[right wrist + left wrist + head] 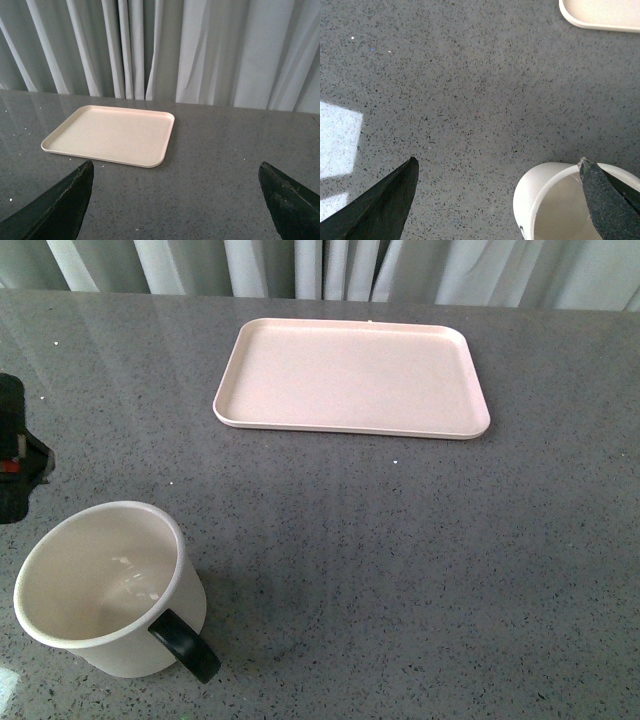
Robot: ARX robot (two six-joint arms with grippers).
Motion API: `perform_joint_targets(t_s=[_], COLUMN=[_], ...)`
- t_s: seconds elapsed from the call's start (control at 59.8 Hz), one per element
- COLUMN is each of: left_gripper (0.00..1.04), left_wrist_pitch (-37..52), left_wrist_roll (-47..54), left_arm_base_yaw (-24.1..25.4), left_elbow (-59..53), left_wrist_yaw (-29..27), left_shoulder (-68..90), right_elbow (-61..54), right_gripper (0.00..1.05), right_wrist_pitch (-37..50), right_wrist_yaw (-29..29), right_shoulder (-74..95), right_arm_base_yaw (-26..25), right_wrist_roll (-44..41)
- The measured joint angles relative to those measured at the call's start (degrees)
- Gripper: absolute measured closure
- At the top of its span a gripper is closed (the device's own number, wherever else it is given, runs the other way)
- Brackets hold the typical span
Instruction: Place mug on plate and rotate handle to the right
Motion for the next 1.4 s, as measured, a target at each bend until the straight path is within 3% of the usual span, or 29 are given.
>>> perform_joint_targets(t_s=[0.468,1.253,1.337,1.404], left_gripper=[0.09,0.09,0.17,0.31], left_wrist_pitch=[-0.07,-4.15,-4.11,-3.96], left_wrist_roll=[3.52,12.00,12.11,12.13], left_arm_base_yaw=[2.60,4.81,4.52,4.02], left_elbow=[0.22,0.39,0.70,1.38], left_wrist_yaw=[11.54,14.67,14.71,14.84], left_shoulder=[2.86,8.63,9.31,10.43], right_elbow=[0.00,0.00,0.00,0.00], right_gripper=[0.09,0.09,0.09,0.09], right_wrist_pitch=[0.00,0.00,0.00,0.00], right_wrist_yaw=[0.02,0.00,0.02,0.02], right_shoulder=[0.00,0.00,0.00,0.00], right_arm_base_yaw=[0.00,0.00,0.00,0.00], right_wrist_roll=[0.04,0.04,0.04,0.07])
